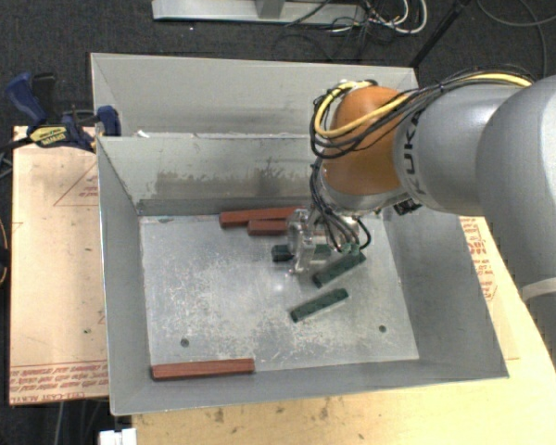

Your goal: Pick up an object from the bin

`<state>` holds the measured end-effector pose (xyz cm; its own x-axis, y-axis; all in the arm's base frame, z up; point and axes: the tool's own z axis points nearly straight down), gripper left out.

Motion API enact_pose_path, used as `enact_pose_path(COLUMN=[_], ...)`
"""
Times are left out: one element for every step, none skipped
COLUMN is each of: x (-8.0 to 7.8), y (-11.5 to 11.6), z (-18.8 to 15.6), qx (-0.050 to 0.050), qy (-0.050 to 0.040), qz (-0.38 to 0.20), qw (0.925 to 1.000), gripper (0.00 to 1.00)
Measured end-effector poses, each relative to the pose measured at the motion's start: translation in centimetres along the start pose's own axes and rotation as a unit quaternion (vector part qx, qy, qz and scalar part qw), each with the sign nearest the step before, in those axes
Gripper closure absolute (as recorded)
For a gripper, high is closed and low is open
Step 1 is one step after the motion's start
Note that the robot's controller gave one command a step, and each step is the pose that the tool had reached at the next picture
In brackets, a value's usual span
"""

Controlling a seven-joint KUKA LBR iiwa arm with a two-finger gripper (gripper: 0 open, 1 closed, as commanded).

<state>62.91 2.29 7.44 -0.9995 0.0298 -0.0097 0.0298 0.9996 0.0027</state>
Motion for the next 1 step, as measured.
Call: enact_pose_path(x=[0.01], y=[0.00], z=[-0.16], qx=[0.000], qy=[0.0006], qz=[0.000], qw=[1.0000], gripper=[1.00])
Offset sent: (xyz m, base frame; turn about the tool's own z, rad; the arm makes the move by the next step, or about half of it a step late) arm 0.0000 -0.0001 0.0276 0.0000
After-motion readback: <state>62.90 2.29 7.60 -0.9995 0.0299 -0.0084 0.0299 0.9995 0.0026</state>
